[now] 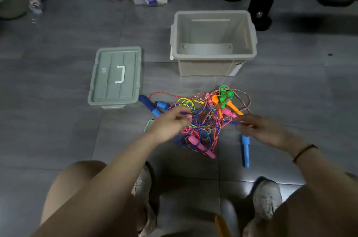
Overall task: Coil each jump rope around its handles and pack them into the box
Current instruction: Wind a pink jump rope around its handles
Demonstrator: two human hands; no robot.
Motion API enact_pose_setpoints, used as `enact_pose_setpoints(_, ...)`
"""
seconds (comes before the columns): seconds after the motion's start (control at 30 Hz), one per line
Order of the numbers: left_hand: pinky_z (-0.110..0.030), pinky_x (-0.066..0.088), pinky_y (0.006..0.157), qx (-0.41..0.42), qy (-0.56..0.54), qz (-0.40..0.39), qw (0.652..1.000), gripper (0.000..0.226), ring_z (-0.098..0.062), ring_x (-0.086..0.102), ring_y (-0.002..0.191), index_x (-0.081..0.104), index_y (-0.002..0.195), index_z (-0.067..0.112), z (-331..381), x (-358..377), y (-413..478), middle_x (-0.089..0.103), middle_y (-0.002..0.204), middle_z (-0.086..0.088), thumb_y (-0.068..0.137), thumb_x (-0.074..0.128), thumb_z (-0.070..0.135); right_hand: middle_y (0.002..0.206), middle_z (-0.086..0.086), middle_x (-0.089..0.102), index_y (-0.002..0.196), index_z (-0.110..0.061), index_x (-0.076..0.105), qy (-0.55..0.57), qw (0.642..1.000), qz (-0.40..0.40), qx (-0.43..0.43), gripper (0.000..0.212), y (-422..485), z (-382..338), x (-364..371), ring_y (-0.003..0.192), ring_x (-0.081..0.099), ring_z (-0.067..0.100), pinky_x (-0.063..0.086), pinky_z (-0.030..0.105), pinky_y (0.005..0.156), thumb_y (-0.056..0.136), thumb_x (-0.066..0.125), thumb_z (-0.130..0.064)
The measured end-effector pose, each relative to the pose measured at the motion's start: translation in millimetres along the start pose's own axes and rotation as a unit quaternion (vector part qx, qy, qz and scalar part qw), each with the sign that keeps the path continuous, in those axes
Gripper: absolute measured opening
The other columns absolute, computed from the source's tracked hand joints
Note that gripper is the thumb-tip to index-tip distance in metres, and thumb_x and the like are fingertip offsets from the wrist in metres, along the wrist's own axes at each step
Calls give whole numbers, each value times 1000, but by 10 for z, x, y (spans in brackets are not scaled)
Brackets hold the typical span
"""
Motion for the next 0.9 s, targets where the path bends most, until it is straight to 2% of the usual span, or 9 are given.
enact_pose_setpoints(0.07,-19,49,85,72,21,-33,997,24,0,62,91,57,111,38,221,108,9,66,101,5,90,61,27,112,-12,61,118,-28,63,-53,999,-5,-12,27,136,-79,13,101,57,9,40,24,94,92,58,-27)
enact_pose_setpoints(0.13,-4,43,61,123,14,-45,991,28,13,58,68,56,121,26,392,141,-92,64,94,8,94,57,20,112,-3,67,120,-22,63,-39,996,50,-65,29,119,-328,-35,102,61,15,44,31,95,92,59,-26)
enact_pose_setpoints(0.2,-1,36,53,132,-4,-24,991,29,11,56,64,57,123,20,474,134,-246,64,95,5,94,56,18,104,-2,69,119,-21,62,20,991,105,-77,28,-40,-492,-36,98,63,16,47,34,93,91,60,-25)
enact_pose_setpoints(0.37,-9,41,56,99,-19,-8,995,22,-7,55,75,61,115,22,220,356,-555,63,90,8,93,56,20,104,-2,66,128,-21,54,-77,993,44,-78,38,-534,-525,211,88,56,9,39,18,84,92,59,-26)
enact_pose_setpoints(0.5,-18,43,60,41,-1,-25,999,20,-9,56,80,60,113,27,-161,597,-531,63,97,7,94,53,23,111,3,66,130,-21,53,-89,991,61,-80,41,-693,-493,264,103,58,18,40,27,95,91,59,-31)
enact_pose_setpoints(0.6,-24,41,66,-37,-10,-40,998,21,-14,58,86,57,115,29,-447,767,-377,63,104,5,95,52,30,110,-1,65,133,-23,50,-66,994,42,-73,42,-776,-383,347,92,53,9,34,0,75,92,58,-28)
enact_pose_setpoints(0.67,-24,41,64,-59,-14,-37,997,16,-15,56,81,56,110,28,-587,888,-223,60,103,2,95,51,29,111,-4,65,134,-23,48,-64,995,38,-69,43,-778,-322,338,90,50,7,28,-8,65,92,57,-28)
enact_pose_setpoints(0.77,-29,43,67,-54,32,-23,998,25,-15,54,77,57,117,24,-745,1037,69,57,116,0,93,51,25,111,-7,65,133,-26,48,-103,991,23,-80,43,-715,-280,230,88,50,7,29,-4,66,92,58,-30)
enact_pose_setpoints(0.9,-26,45,71,-45,59,-1,997,34,-19,58,96,58,125,9,-892,1016,454,53,135,-9,93,54,18,106,-9,65,129,-28,51,-172,982,-17,-75,38,-426,-344,39,87,55,11,37,21,78,91,57,-34)
Point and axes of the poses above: each hand's wrist, its own y-axis towards the middle knuckle, its own x-axis out of the palm, z = x × y, the point moved 4 cm from there along y, towards the middle knuckle
